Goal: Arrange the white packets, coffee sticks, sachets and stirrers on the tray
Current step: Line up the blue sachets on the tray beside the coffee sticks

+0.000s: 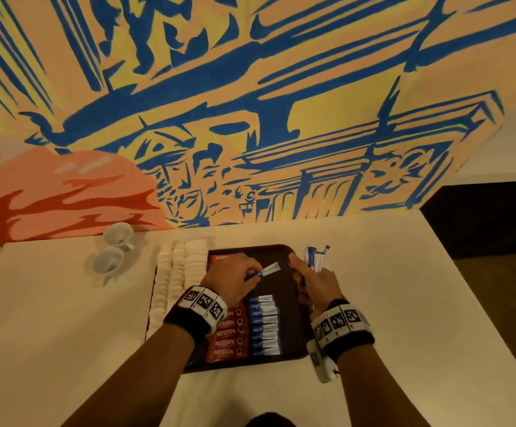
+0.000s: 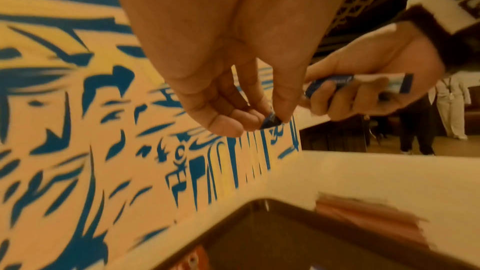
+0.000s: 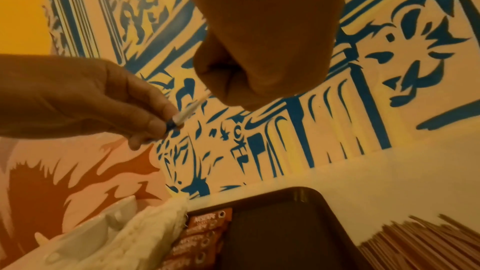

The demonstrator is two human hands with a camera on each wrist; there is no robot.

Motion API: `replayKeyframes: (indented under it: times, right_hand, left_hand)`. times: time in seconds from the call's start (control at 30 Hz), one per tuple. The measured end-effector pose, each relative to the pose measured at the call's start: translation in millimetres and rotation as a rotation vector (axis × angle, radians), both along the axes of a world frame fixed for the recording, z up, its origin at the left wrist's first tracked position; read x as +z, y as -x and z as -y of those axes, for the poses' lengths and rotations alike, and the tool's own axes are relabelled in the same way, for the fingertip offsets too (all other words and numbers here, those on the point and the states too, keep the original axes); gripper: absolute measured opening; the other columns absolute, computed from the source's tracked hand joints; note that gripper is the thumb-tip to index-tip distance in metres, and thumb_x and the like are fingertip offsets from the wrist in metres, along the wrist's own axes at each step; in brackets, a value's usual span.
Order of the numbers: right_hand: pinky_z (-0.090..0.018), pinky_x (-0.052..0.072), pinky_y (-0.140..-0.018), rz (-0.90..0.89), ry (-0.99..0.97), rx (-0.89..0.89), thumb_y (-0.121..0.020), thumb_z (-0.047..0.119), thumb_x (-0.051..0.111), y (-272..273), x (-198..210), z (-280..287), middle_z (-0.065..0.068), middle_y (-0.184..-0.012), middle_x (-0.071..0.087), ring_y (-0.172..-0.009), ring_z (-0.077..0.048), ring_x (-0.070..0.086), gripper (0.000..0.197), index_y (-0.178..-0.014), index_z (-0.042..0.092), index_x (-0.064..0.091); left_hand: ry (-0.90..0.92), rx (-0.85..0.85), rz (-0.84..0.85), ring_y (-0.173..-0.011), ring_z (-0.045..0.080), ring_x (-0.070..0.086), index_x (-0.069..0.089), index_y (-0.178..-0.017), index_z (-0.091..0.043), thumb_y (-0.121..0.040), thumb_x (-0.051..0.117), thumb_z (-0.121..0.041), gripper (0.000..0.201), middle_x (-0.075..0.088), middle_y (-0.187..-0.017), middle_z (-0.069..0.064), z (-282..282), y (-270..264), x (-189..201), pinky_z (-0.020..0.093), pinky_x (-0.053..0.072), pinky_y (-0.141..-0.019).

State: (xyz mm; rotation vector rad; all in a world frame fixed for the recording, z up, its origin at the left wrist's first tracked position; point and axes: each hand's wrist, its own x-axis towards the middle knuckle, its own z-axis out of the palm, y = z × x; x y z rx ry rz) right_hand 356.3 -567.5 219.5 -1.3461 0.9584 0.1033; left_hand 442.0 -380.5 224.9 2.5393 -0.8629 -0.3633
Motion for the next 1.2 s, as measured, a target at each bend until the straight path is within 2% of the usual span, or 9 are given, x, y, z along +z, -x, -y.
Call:
replayKeyframes:
  times: [0.03, 0.17, 0.27, 0.33, 0.4, 0.53, 0.73, 0.97, 1.2]
  right_hand:
    - [-0.030, 0.037, -0.052, -0.014, -0.012, -0.005, -0.071, 0.066, 0.081, -0.3, -5.3, 6.5, 0.001, -0.064, 0.061, -0.057, -0.018, 0.048, 0.053, -0.084, 0.016, 0.073]
    - [-0.025, 0.031, -0.046, 0.007, -0.072, -0.045, -0.088, 0.049, 0.076, -2.2, -14.9, 25.3, 0.003, -0.057, 0.052, -0.045, -0.012, 0.039, 0.033, -0.082, 0.017, 0.069]
    - [-0.024, 0.028, -0.044, 0.023, -0.083, -0.055, -0.093, 0.047, 0.070, -5.7, -17.4, 34.5, 0.004, -0.052, 0.047, -0.042, -0.011, 0.034, 0.035, -0.084, 0.014, 0.067]
    - [-0.024, 0.027, -0.042, 0.049, -0.129, -0.078, -0.095, 0.049, 0.067, -9.1, -19.2, 38.0, 0.002, -0.054, 0.048, -0.043, -0.012, 0.033, 0.038, -0.077, 0.016, 0.060]
    - [-0.025, 0.028, -0.043, 0.074, -0.177, -0.108, -0.098, 0.051, 0.061, -12.4, -21.8, 39.9, -0.001, -0.058, 0.051, -0.045, -0.014, 0.034, 0.043, -0.071, 0.018, 0.054]
    - [-0.027, 0.033, -0.046, 0.113, -0.234, -0.164, -0.100, 0.053, 0.057, -15.7, -28.5, 43.1, -0.004, -0.064, 0.055, -0.049, -0.014, 0.039, 0.044, -0.073, 0.018, 0.056]
    - [-0.026, 0.032, -0.046, 0.147, -0.274, -0.186, -0.100, 0.052, 0.055, -20.0, -35.5, 46.9, -0.006, -0.066, 0.055, -0.048, -0.014, 0.040, 0.042, -0.079, 0.016, 0.055]
    - [-0.025, 0.034, -0.044, 0.156, -0.287, -0.220, -0.098, 0.054, 0.057, -14.0, -38.7, 50.7, -0.004, -0.067, 0.054, -0.049, -0.012, 0.040, 0.040, -0.083, 0.017, 0.053]
    - [-0.025, 0.033, -0.043, 0.186, -0.283, -0.213, -0.100, 0.054, 0.054, -12.3, -29.9, 45.1, -0.004, -0.067, 0.053, -0.049, -0.012, 0.040, 0.041, -0.083, 0.017, 0.052]
  left_hand:
    - [-0.036, 0.009, -0.017, -0.103, 0.010, 0.055, 0.066, -0.116, -0.031, -0.095, 0.062, -0.035, 0.021, 0.061, -0.112, -0.009, 3.1, -2.9, -11.3, 0.026, 0.045, -0.086]
    - [-0.215, 0.018, -0.043, -0.104, 0.016, 0.056, 0.067, -0.116, -0.028, -0.096, 0.061, -0.032, 0.022, 0.060, -0.114, -0.004, 17.0, -10.0, -55.5, 0.029, 0.049, -0.086]
    - [-0.332, -0.030, -0.035, -0.107, 0.020, 0.057, 0.067, -0.117, -0.022, -0.098, 0.057, -0.029, 0.023, 0.062, -0.115, 0.001, 29.1, -14.0, -82.5, 0.033, 0.049, -0.091]
    - [-0.397, -0.068, -0.019, -0.109, 0.022, 0.056, 0.067, -0.116, -0.019, -0.098, 0.056, -0.026, 0.022, 0.063, -0.114, 0.002, 36.1, -16.8, -97.6, 0.035, 0.047, -0.096]
    - [-0.454, -0.087, -0.008, -0.112, 0.024, 0.054, 0.067, -0.115, -0.019, -0.097, 0.056, -0.022, 0.021, 0.063, -0.115, 0.003, 40.7, -20.1, -110.4, 0.038, 0.044, -0.100]
    - [-0.537, -0.122, -0.008, -0.119, 0.026, 0.052, 0.066, -0.116, -0.018, -0.093, 0.061, -0.023, 0.023, 0.062, -0.118, 0.004, 44.0, -24.9, -129.0, 0.040, 0.039, -0.105]
    - [-0.495, -0.131, -0.030, -0.122, 0.027, 0.048, 0.064, -0.122, -0.015, -0.096, 0.056, -0.020, 0.028, 0.061, -0.122, 0.005, 50.8, -28.2, -139.3, 0.041, 0.038, -0.109]
    - [-0.521, -0.140, -0.041, -0.119, 0.026, 0.050, 0.065, -0.116, -0.016, -0.097, 0.056, -0.017, 0.021, 0.064, -0.118, 0.005, 53.0, -28.3, -139.2, 0.041, 0.038, -0.109]
    - [-0.477, -0.116, -0.056, -0.122, 0.026, 0.049, 0.063, -0.122, -0.015, -0.096, 0.059, -0.020, 0.026, 0.062, -0.123, 0.005, 51.9, -25.3, -123.7, 0.039, 0.039, -0.108]
